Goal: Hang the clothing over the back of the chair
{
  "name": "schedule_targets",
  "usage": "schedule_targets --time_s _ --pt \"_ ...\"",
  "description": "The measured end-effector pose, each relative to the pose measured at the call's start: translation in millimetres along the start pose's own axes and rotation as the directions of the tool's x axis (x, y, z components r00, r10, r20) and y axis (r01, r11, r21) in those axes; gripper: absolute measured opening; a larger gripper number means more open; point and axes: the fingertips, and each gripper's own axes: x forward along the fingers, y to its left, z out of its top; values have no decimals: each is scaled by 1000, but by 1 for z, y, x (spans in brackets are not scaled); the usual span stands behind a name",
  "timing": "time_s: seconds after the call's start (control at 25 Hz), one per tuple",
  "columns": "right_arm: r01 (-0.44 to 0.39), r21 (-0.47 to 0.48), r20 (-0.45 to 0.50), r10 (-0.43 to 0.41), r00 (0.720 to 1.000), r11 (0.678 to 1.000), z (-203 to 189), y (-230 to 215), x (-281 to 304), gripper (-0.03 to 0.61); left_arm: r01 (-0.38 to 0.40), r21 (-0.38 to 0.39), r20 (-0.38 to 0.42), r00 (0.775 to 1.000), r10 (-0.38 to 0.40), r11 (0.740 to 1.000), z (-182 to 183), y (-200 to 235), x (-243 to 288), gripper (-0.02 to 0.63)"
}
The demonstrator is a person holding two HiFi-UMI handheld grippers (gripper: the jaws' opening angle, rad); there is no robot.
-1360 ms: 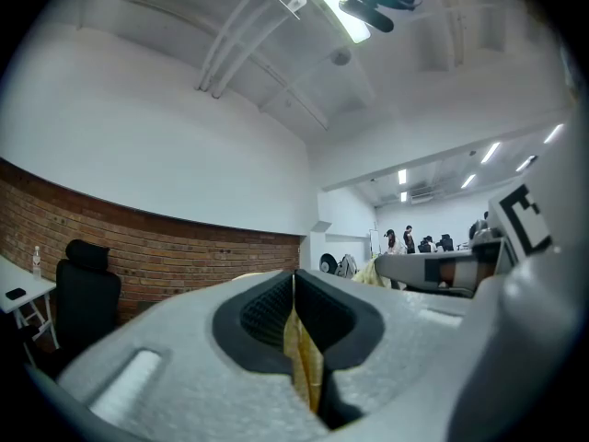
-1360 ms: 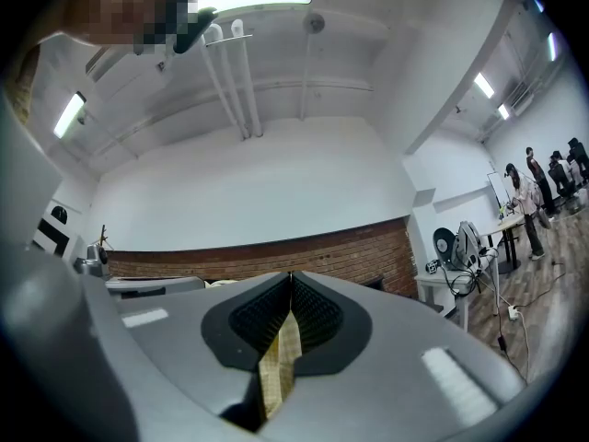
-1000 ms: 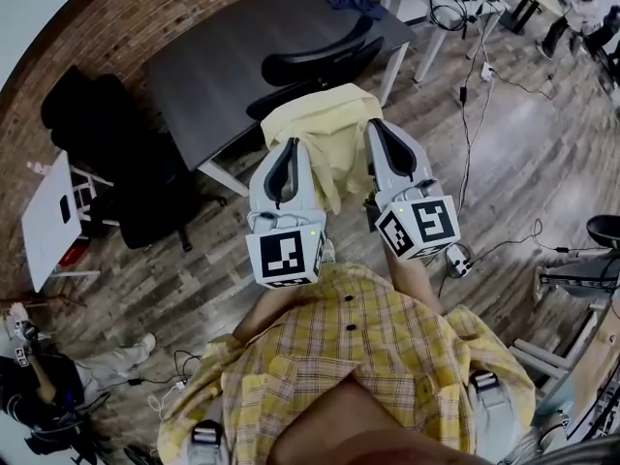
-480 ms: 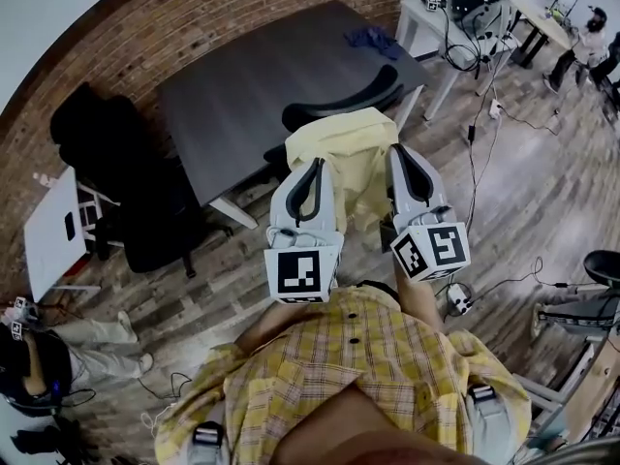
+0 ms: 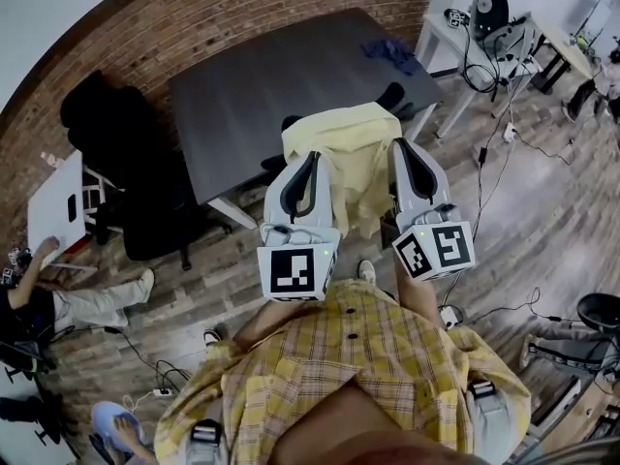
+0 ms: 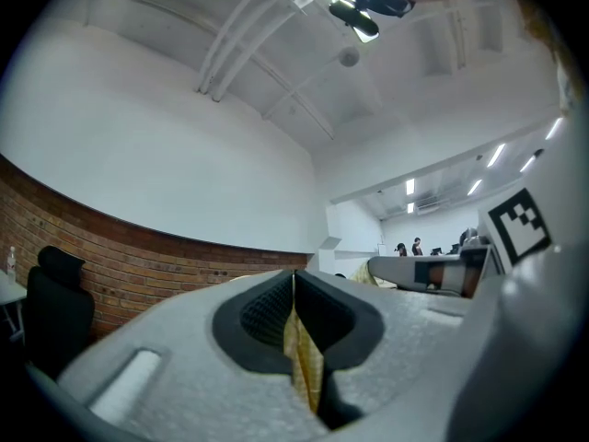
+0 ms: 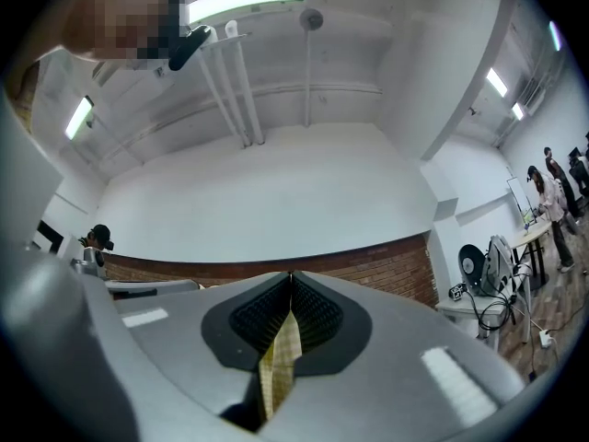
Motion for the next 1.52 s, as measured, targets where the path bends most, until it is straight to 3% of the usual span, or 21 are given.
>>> schedule_targets --time_s 0.28,0.64,1.04,1.52 --pt "-94 26 33 94 995 995 25 -39 22 12 -101 30 23 995 100 994 17 -12 35 9" --pt "-183 26 60 181 982 983 36 -59 50 12 -191 72 41 981 188 979 24 -13 63 10" --pt "-240 -4 99 239 966 971 55 -78 90 12 -270 130 88 962 260 954 42 2 94 11" --pt "-253 -50 137 258 956 966 72 -91 141 12 -318 158 108 947 304 935 59 29 135 11"
